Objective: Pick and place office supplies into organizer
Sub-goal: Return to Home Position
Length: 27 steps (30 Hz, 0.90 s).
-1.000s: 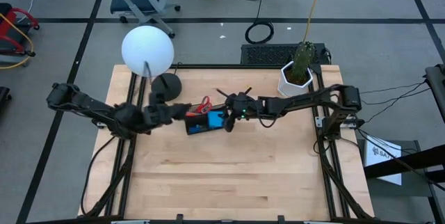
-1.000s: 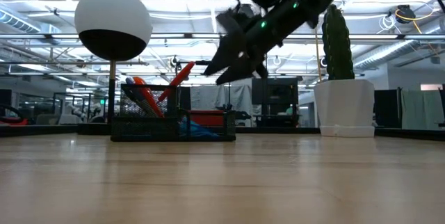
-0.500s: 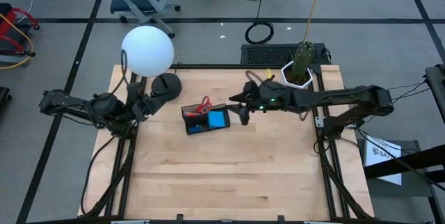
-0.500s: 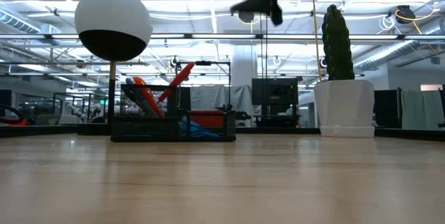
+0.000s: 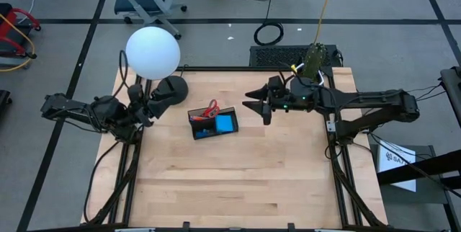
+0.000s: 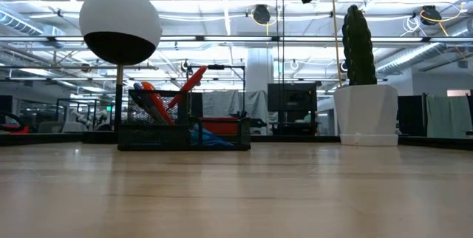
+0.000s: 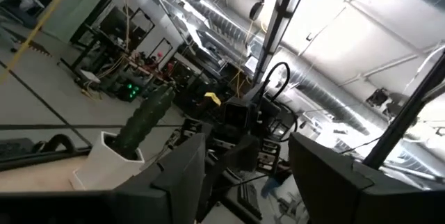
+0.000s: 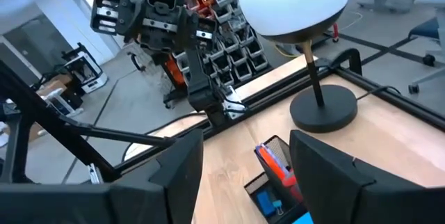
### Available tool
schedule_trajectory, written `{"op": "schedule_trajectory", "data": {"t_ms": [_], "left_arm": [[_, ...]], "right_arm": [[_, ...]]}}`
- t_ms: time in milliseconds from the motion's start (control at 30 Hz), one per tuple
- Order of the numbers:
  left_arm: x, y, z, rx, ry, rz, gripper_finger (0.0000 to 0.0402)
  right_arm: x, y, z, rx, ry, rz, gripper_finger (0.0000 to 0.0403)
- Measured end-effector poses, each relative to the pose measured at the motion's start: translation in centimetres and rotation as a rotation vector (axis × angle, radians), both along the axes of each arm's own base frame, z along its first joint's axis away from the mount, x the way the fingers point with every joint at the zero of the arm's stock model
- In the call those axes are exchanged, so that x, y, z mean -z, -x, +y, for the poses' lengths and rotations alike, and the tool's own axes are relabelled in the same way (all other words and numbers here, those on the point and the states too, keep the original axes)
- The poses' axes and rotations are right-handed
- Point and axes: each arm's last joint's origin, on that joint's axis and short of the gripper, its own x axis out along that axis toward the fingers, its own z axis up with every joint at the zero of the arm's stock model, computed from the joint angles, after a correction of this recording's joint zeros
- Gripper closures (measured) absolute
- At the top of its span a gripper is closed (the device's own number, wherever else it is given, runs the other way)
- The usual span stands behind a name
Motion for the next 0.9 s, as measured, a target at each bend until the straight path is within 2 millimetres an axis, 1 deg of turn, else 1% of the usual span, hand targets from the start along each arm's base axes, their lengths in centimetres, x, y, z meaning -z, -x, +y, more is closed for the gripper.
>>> {"op": "schedule_trajectory", "data": {"t_ms": [133, 200, 333, 400, 600, 667, 800, 900], "left_arm": [[0.0, 0.0, 0.0, -0.006, -0.011, 0.004, 0.019], [0.0, 0.0, 0.1, -0.056, -0.027, 0.018, 0.019], [0.0, 0.0, 0.2, -0.123, -0.155, 0.065, 0.019], [-0.2, 0.1, 0.1, -0.133, -0.191, 0.053, 0.019], [-0.8, 0.4, 0.4, -0.216, -0.196, 0.01, 0.019], [-0.8, 0.4, 0.4, -0.23, -0.219, 0.023, 0.019], [-0.3, 0.0, -0.1, -0.165, -0.408, 0.092, 0.019], [0.1, -0.4, -0.1, -0.131, -0.409, 0.123, 0.019]], "right_arm": [[-0.1, 0.1, 0.0, 0.003, -0.024, -0.007, 0.0196], [-0.2, 0.3, 0.1, -0.006, -0.04, -0.004, 0.0195], [-0.8, 1.2, 0.3, -0.061, -0.05, -0.017, 0.0195], [-1.3, 1.9, 0.6, -0.104, -0.033, -0.021, 0.0195], [-2.8, 4.7, 1.0, -0.125, 0.049, -0.035, 0.0195], [-3.3, 5.7, 1.0, -0.127, 0.073, -0.055, 0.0196], [-4.3, 7.6, 1.1, -0.131, 0.12, -0.091, 0.0196], [-5.0, 9.1, 1.2, -0.13, 0.139, -0.118, 0.0195]]}}
